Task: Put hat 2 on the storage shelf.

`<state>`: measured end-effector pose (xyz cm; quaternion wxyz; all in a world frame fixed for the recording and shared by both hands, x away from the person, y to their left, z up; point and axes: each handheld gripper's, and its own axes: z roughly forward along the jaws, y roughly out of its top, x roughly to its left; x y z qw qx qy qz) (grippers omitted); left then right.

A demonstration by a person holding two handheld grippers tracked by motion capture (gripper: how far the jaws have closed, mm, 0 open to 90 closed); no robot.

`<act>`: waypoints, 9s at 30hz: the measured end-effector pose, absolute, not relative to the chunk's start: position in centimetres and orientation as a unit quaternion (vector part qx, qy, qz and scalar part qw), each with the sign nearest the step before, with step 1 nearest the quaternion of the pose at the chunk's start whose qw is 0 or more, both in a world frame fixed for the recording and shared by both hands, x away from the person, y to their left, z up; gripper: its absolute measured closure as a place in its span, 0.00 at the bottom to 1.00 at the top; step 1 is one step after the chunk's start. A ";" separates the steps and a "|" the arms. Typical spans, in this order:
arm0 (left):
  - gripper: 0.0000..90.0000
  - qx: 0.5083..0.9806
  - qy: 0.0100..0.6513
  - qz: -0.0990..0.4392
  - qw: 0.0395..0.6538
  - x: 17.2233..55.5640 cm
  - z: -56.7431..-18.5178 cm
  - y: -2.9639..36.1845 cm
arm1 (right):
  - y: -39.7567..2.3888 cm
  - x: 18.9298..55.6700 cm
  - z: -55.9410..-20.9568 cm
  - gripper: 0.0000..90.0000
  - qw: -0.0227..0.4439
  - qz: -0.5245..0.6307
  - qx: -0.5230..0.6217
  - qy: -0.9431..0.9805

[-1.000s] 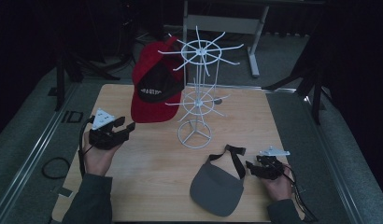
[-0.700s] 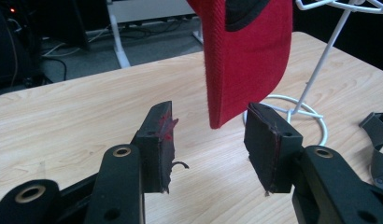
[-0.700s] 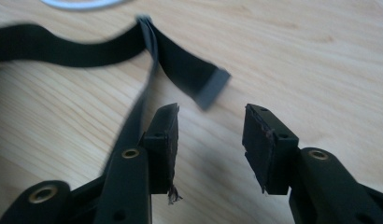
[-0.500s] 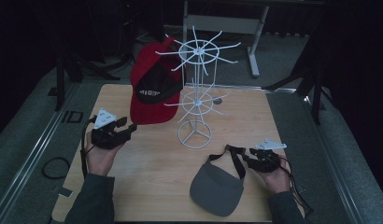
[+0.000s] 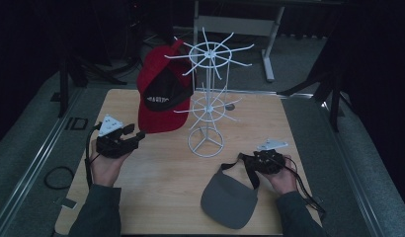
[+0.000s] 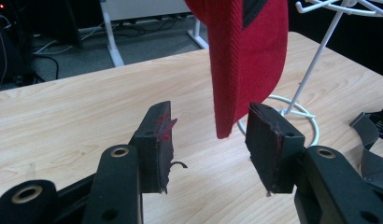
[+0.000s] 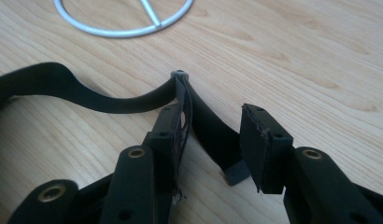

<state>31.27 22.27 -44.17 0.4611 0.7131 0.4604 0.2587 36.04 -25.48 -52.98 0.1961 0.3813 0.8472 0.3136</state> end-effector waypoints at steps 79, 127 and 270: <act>0.57 0.702 0.479 0.262 0.457 31.0 -44.5 23.1 | -23.7 35.2 -42.6 0.97 0.305 0.434 0.349 0.772; 0.57 0.699 0.480 0.257 0.463 30.9 -44.5 23.3 | -23.8 32.5 -38.0 0.97 0.290 0.530 0.314 0.732; 0.57 0.696 0.486 0.251 0.465 31.0 -44.6 23.7 | -24.1 33.8 -24.8 0.97 0.228 0.683 0.280 0.635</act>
